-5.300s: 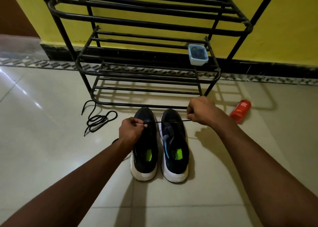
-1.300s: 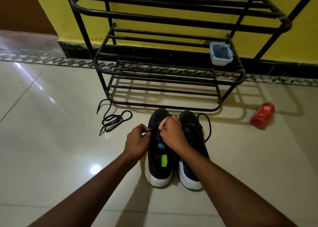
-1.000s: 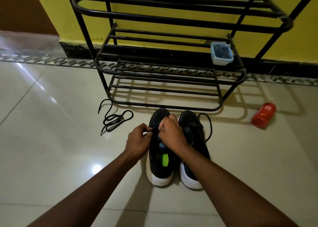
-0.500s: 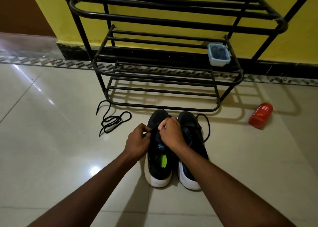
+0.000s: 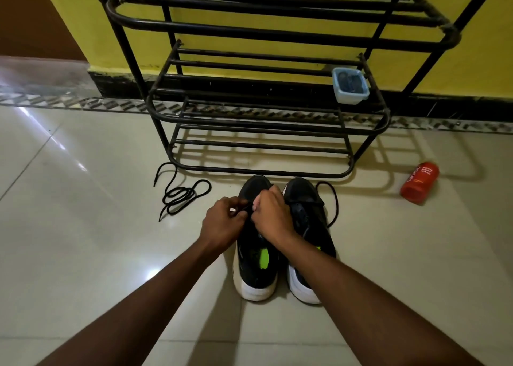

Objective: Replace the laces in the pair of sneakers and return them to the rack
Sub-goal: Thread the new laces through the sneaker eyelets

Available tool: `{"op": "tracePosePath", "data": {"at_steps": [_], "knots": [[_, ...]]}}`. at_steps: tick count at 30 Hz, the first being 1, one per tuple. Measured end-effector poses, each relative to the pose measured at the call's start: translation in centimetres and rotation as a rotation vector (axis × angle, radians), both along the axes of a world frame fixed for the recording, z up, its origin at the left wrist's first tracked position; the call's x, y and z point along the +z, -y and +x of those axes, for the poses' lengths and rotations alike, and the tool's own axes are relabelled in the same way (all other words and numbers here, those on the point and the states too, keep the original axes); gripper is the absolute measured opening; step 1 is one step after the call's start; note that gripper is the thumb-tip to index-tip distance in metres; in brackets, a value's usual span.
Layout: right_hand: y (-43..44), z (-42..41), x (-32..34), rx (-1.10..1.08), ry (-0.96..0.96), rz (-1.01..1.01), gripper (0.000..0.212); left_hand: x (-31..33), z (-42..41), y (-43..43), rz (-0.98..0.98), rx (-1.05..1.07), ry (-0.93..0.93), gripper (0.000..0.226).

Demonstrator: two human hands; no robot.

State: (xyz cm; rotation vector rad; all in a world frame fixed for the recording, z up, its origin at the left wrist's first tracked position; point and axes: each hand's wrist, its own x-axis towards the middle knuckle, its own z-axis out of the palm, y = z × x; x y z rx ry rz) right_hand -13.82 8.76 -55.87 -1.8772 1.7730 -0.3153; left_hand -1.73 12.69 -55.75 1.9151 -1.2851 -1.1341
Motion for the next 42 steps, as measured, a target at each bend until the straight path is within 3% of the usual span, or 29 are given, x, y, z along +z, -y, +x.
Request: {"op": "tracePosePath", "data": {"at_steps": [10,17,26,32,39,42], "knots": [[0.1,0.1,-0.3,-0.202,0.200,0.006,0.013,-1.7,0.5,0.2,-0.006,0.054,-0.200,0.032],[0.1,-0.2,-0.2,-0.075,0.053,-0.032,0.010,-1.9,0.8,0.0,-0.028,0.049,-0.245,0.037],[0.4,0.3,-0.1,-0.133,0.054,-0.034,0.014,-1.9,0.9,-0.1,-0.046,0.007,-0.237,0.041],[0.2,0.4,-0.2,-0.059,0.018,-0.040,0.009,-1.7,0.6,0.0,-0.110,-0.096,-0.020,0.044],[0.1,0.7,-0.2,-0.222,0.121,-0.011,0.019,-0.4,0.7,0.1,0.012,0.030,-0.295,0.040],[-0.4,0.9,-0.5,-0.203,0.048,-0.017,0.012,-0.6,0.8,0.6,0.030,0.035,-0.285,0.042]]}}
